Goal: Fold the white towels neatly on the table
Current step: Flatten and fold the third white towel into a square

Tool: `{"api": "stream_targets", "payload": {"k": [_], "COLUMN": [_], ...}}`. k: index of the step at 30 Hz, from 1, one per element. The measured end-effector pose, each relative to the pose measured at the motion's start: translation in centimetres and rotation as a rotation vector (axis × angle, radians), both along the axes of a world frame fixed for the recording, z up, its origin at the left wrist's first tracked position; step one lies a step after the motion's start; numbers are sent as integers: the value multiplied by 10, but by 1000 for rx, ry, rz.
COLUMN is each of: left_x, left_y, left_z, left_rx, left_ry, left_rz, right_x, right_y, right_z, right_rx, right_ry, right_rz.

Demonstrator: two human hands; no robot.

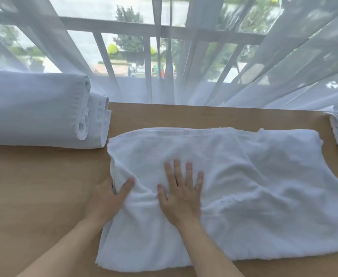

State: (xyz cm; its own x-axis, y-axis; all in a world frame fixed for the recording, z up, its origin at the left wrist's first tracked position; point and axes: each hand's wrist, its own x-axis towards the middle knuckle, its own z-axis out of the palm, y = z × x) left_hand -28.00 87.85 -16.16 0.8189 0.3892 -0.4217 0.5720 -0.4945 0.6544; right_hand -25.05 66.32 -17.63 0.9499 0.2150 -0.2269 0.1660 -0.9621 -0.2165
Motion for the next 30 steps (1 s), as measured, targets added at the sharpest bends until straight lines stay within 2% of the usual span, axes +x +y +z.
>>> {"api": "stream_targets", "payload": {"k": [3,5,9,12,16,21,24,27,29,30], "left_x": [36,64,101,106,96,82,49,15,2,-2], "left_y": [7,8,13,30,37,30,23,21,21,23], "left_z": [-3,-1,12,8,-7,3,1,-7,-14,-16], "left_rx": [-93,-144,-18,76,85,-339,-417,-394,-304,-273], "left_ry": [-202,-258,-386,-486,-265,-280,-176,-33,40,57], "left_rz": [-4,21,-16,78,75,237,314,132,-23,-38], "right_x": [8,12,9,1,-3,8,15,20,22,20], "right_y": [-4,-7,-7,-9,-9,-5,-1,3,1,0], "right_z": [1,4,8,2,-6,-5,-2,0,3,4], "right_rx": [-23,-16,27,51,-3,-31,-57,-76,-72,-57], "right_ry": [68,112,85,-8,-37,8,51,84,113,121], "right_rz": [20,24,-50,-79,-74,-101,-127,-127,-116,-115]}}
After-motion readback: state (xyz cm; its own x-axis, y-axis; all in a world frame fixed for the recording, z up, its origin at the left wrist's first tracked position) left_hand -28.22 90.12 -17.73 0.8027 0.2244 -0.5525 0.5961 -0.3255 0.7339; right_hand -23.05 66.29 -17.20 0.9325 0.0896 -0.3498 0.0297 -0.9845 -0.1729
